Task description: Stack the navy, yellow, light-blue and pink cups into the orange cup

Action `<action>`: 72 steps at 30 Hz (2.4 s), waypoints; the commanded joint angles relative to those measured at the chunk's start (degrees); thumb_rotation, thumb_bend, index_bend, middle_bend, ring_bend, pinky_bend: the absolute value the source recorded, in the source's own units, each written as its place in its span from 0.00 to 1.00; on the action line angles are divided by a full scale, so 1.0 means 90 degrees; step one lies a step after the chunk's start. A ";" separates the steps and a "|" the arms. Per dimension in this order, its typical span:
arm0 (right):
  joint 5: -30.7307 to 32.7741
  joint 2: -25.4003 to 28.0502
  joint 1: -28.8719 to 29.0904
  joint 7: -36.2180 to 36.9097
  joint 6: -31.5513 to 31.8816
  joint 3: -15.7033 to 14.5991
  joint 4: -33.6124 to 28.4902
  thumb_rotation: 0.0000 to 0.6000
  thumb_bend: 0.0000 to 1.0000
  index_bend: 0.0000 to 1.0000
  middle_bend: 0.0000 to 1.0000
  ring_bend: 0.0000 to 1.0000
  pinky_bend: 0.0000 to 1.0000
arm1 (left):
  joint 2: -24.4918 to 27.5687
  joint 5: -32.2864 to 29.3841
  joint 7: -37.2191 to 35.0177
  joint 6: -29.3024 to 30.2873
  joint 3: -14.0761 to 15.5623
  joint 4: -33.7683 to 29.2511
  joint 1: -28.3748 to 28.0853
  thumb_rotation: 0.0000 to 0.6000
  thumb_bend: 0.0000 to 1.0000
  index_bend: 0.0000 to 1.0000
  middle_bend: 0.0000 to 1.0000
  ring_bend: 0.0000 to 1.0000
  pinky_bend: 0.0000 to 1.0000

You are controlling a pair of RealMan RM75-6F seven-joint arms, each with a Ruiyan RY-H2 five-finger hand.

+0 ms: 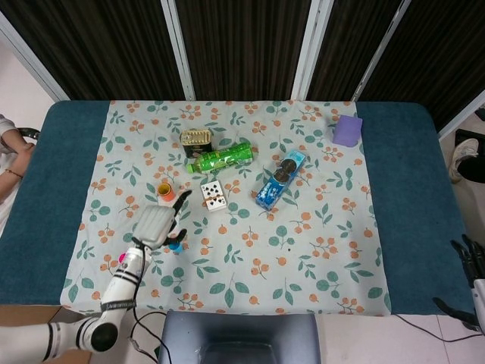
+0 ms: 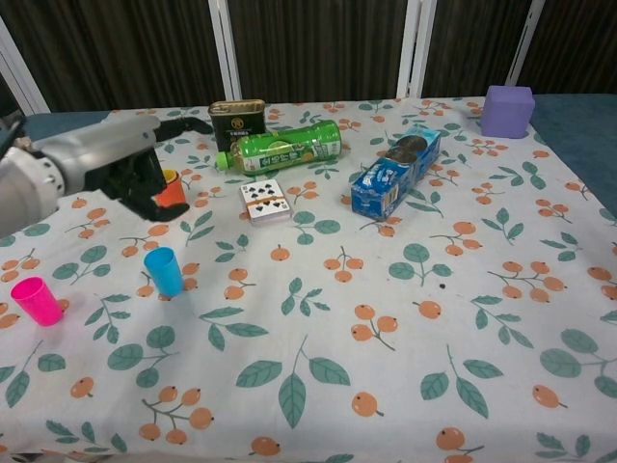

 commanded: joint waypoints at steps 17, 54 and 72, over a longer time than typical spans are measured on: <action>-0.0269 0.0048 -0.0070 0.0199 0.0202 -0.0101 0.0081 1.00 0.22 0.00 0.00 0.00 0.00 | -0.0542 0.0940 -0.0032 0.0434 0.0873 0.0612 0.0869 1.00 0.34 0.14 1.00 1.00 1.00; -0.0185 0.0050 -0.0056 0.0188 0.0173 -0.0073 0.0069 1.00 0.22 0.00 0.00 0.00 0.00 | -0.0744 0.0602 -0.0250 0.0356 -0.0359 0.1417 0.0529 1.00 0.35 0.56 1.00 1.00 1.00; 0.0027 0.0092 -0.0069 0.0266 0.0165 0.0015 0.0064 1.00 0.22 0.00 0.00 0.00 0.00 | -0.1940 -0.0200 -0.0415 -0.0117 -0.1412 0.4402 -0.0645 1.00 0.38 0.57 1.00 1.00 1.00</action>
